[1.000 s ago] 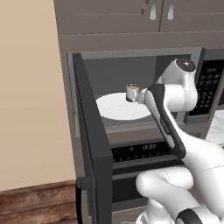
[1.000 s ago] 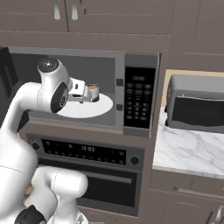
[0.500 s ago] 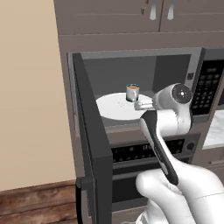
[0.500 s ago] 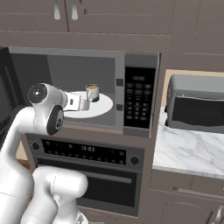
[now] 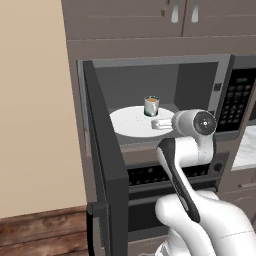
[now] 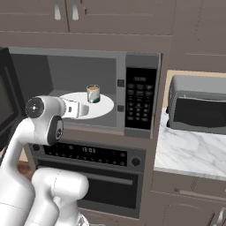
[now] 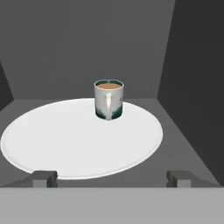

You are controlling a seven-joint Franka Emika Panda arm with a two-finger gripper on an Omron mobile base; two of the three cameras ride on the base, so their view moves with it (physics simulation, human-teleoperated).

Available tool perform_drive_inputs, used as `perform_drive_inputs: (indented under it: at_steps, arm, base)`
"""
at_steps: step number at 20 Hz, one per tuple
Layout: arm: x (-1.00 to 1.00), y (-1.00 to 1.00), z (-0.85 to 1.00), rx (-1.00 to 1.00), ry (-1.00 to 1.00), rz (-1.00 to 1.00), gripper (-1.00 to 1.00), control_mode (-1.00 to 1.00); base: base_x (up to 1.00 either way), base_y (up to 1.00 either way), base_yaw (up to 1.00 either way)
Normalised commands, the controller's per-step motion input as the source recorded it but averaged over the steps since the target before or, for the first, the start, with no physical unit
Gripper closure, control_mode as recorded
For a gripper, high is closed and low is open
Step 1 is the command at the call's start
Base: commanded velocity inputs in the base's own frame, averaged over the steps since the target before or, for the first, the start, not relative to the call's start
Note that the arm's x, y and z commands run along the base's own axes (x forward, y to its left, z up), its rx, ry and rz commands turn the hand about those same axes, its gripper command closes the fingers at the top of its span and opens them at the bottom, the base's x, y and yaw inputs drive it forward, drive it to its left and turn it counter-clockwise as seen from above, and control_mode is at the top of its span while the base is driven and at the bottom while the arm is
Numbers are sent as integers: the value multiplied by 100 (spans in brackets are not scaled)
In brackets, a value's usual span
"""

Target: Pick the cup of tea, navigate to the dining table, and place it on the saucer.

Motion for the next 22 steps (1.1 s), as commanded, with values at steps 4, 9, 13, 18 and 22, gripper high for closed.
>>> perform_drive_inputs:
  at_steps: [4,9,13,18,22]
  arm:
    - [3,0,0,0,-6,0,-100,-100]
    - [0,0,0,0,0,0,-100,-100]
    - [4,0,0,0,0,0,-100,-100]
    - [3,1,0,0,0,0,-100,-100]
    - [0,0,0,0,0,0,-100,-100]
  base:
    - [0,0,0]
    - [0,0,0]
    - [0,0,0]
    - [0,0,0]
    - [0,0,0]
